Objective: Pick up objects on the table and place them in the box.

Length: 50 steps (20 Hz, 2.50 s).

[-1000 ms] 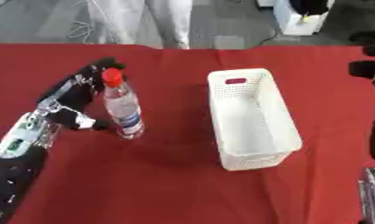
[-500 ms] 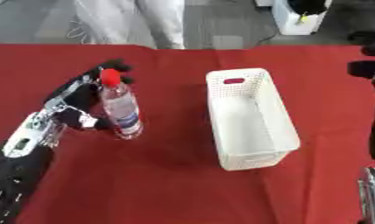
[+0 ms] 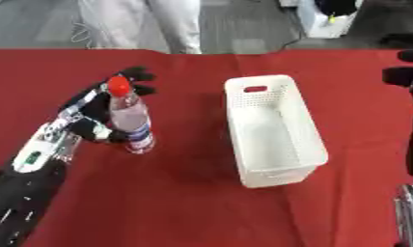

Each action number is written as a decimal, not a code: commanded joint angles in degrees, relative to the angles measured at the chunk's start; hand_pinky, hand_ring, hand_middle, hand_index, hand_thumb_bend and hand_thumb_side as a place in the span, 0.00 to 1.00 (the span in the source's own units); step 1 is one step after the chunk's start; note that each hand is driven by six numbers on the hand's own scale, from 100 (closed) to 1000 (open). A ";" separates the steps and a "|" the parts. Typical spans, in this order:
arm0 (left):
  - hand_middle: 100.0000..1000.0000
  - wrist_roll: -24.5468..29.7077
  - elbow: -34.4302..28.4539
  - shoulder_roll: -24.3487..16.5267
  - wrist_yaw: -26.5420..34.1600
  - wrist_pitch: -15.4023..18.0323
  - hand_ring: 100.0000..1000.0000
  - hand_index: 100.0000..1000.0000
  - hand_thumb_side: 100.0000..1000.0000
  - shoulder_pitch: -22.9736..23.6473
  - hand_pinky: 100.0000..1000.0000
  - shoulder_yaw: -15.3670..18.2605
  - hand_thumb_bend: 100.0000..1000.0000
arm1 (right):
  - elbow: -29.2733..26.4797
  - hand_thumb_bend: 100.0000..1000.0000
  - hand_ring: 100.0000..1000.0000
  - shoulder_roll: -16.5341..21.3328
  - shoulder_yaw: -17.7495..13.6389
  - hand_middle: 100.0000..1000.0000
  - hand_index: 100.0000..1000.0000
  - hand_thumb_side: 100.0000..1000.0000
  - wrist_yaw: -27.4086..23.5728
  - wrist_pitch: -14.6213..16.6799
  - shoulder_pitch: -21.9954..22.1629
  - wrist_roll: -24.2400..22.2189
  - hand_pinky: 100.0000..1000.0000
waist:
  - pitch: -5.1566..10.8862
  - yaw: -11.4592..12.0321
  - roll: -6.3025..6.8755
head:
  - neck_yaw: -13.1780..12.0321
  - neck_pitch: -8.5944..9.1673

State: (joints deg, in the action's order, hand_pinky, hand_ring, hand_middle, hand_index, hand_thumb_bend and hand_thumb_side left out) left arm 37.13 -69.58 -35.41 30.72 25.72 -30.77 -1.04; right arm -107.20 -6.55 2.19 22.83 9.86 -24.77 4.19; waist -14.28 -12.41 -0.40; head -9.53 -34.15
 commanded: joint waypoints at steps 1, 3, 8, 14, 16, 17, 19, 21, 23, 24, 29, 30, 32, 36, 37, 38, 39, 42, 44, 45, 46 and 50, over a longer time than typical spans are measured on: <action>0.88 12.06 -0.80 -0.63 -0.11 11.78 0.84 1.00 0.25 -1.19 0.96 -0.05 0.77 | -0.95 0.53 0.57 0.20 0.02 0.63 0.87 0.83 -0.12 0.10 -0.07 -0.29 0.60 | 0.86 -0.13 0.29 | 0.50 0.40; 0.88 12.08 -0.75 -0.50 -0.21 11.78 0.84 1.00 0.25 -1.28 0.96 -0.07 0.77 | -1.00 0.52 0.57 0.19 0.02 0.63 0.87 0.83 -0.12 0.11 -0.03 -0.31 0.60 | 0.86 -0.17 0.34 | 0.52 0.38; 0.87 12.02 -0.61 -0.12 -0.83 11.87 0.83 1.00 0.26 -1.53 0.94 -0.16 0.78 | -1.16 0.52 0.57 0.16 0.01 0.63 0.87 0.83 -0.15 0.10 0.01 -0.37 0.60 | 0.80 -0.27 0.44 | 0.57 0.35; 0.78 11.00 -0.32 0.24 -2.73 12.83 0.74 1.00 0.29 -1.75 0.86 -0.12 0.80 | -1.26 0.52 0.57 0.14 -0.04 0.63 0.87 0.83 -0.22 0.07 0.00 -0.43 0.60 | 0.68 -0.47 0.48 | 0.60 0.30; 0.58 9.66 0.04 0.24 -3.63 13.42 0.54 0.88 0.30 -1.78 0.69 0.31 0.81 | -1.27 0.52 0.57 0.14 -0.06 0.63 0.87 0.83 -0.23 0.06 0.00 -0.43 0.60 | 0.65 -0.45 0.47 | 0.64 0.29; 0.49 8.07 0.45 0.22 -4.35 13.70 0.44 0.79 0.30 -1.82 0.60 0.64 0.81 | -1.27 0.52 0.57 0.14 -0.07 0.63 0.87 0.83 -0.24 0.05 0.00 -0.44 0.60 | 0.63 -0.46 0.46 | 0.65 0.28; 0.20 2.15 1.44 -0.21 -6.99 14.62 0.09 0.44 0.24 -2.02 0.17 1.94 0.89 | -1.28 0.52 0.57 0.16 -0.12 0.63 0.87 0.83 -0.27 0.04 0.00 -0.44 0.60 | 0.59 -0.43 0.43 | 0.71 0.25; 0.00 -7.07 1.85 -1.11 -12.51 17.32 0.00 0.09 0.06 -2.27 0.00 3.67 0.98 | -1.31 0.52 0.57 0.17 -0.18 0.63 0.87 0.83 -0.35 0.01 0.02 -0.42 0.60 | 0.52 -0.46 0.40 | 0.76 0.15; 0.00 -15.41 1.38 -2.07 -19.72 21.51 0.00 0.06 0.05 -2.21 0.00 4.54 1.00 | -1.35 0.52 0.57 0.20 -0.24 0.63 0.87 0.82 -0.51 -0.04 0.08 -0.39 0.60 | 0.44 -0.54 0.42 | 0.74 0.03; 0.00 -18.47 1.08 -2.22 -23.51 23.29 0.00 0.05 0.06 -2.05 0.00 4.33 1.00 | -1.39 0.51 0.57 0.21 -0.27 0.63 0.87 0.82 -0.60 -0.08 0.10 -0.37 0.60 | 0.40 -0.58 0.44 | 0.74 0.00; 0.00 -28.26 0.68 -1.52 -34.69 25.37 0.00 0.01 0.02 -1.88 0.00 2.72 0.92 | -1.53 0.51 0.57 0.21 -0.33 0.63 0.87 0.82 -0.93 -0.18 0.13 -0.43 0.60 | 0.23 -0.71 0.42 | 0.75 -0.40; 0.00 -29.79 0.66 -1.39 -35.65 25.15 0.00 0.00 0.01 -1.88 0.00 2.49 0.87 | -1.56 0.51 0.57 0.22 -0.36 0.63 0.87 0.82 -0.97 -0.21 0.14 -0.43 0.60 | 0.21 -0.74 0.43 | 0.77 -0.49; 0.00 -32.14 0.47 -1.20 -36.93 24.73 0.00 0.00 0.00 -1.87 0.00 1.93 0.81 | -1.61 0.51 0.57 0.23 -0.38 0.63 0.87 0.82 -1.02 -0.24 0.16 -0.45 0.60 | 0.18 -0.77 0.46 | 0.78 -0.61; 0.00 -34.67 0.07 -1.00 -37.10 23.95 0.00 0.00 0.00 -1.87 0.00 1.08 0.77 | -1.64 0.51 0.57 0.21 -0.38 0.63 0.87 0.82 -1.07 -0.27 0.19 -0.54 0.60 | 0.20 -0.76 0.48 | 0.75 -0.74; 0.00 -34.94 -0.07 -1.01 -36.84 23.76 0.00 0.00 0.00 -1.87 0.00 0.95 0.76 | -1.64 0.51 0.57 0.20 -0.38 0.63 0.87 0.82 -1.06 -0.27 0.20 -0.56 0.60 | 0.21 -0.75 0.48 | 0.74 -0.75; 0.00 -35.10 -0.25 -1.02 -36.47 23.55 0.00 0.00 0.00 -1.89 0.00 0.84 0.76 | -1.63 0.51 0.57 0.19 -0.36 0.63 0.87 0.82 -1.04 -0.27 0.20 -0.59 0.60 | 0.23 -0.75 0.48 | 0.73 -0.75; 0.00 -35.13 -0.42 -1.06 -36.12 23.33 0.00 0.00 0.00 -1.89 0.00 0.75 0.76 | -1.62 0.51 0.57 0.19 -0.35 0.63 0.87 0.82 -1.03 -0.27 0.20 -0.61 0.60 | 0.24 -0.75 0.48 | 0.73 -0.76; 0.00 -34.79 -1.80 -1.23 -33.44 22.14 0.00 0.00 0.00 -1.94 0.00 0.32 0.75 | -1.53 0.51 0.57 0.17 -0.30 0.63 0.87 0.82 -0.98 -0.26 0.21 -0.73 0.60 | 0.34 -0.69 0.48 | 0.76 -0.66; 0.00 -34.06 -3.50 -1.45 -30.72 20.97 0.00 0.00 0.00 -1.93 0.00 0.01 0.75 | -1.45 0.50 0.57 0.17 -0.26 0.63 0.87 0.82 -0.93 -0.23 0.19 -0.81 0.60 | 0.41 -0.62 0.50 | 0.79 -0.60; 0.00 -33.60 -4.78 -1.60 -29.00 20.25 0.00 0.00 0.00 -1.92 0.00 -0.19 0.75 | -1.40 0.50 0.57 0.16 -0.23 0.63 0.87 0.82 -0.89 -0.21 0.17 -0.86 0.60 | 0.44 -0.57 0.51 | 0.83 -0.55; 0.00 -33.09 -6.16 -1.74 -27.34 19.62 0.00 0.00 0.00 -1.99 0.00 -0.34 0.77 | -1.35 0.50 0.57 0.16 -0.19 0.63 0.87 0.82 -0.85 -0.19 0.15 -0.92 0.60 | 0.49 -0.53 0.51 | 0.84 -0.48; 0.00 -31.00 -11.92 -2.44 -21.52 17.03 0.00 0.00 0.00 -2.24 0.00 -0.70 0.85 | -1.09 0.51 0.57 0.10 -0.11 0.63 0.87 0.82 -0.70 -0.15 0.03 -1.14 0.60 | 0.61 -0.56 0.46 | 0.81 -0.25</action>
State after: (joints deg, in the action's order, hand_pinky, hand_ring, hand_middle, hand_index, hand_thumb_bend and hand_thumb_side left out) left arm 5.77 -78.58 -35.82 7.08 43.57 -31.90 -1.98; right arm -107.55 -6.57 1.87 22.07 9.64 -24.33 3.27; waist -14.78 -12.97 -0.06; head -9.10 -34.71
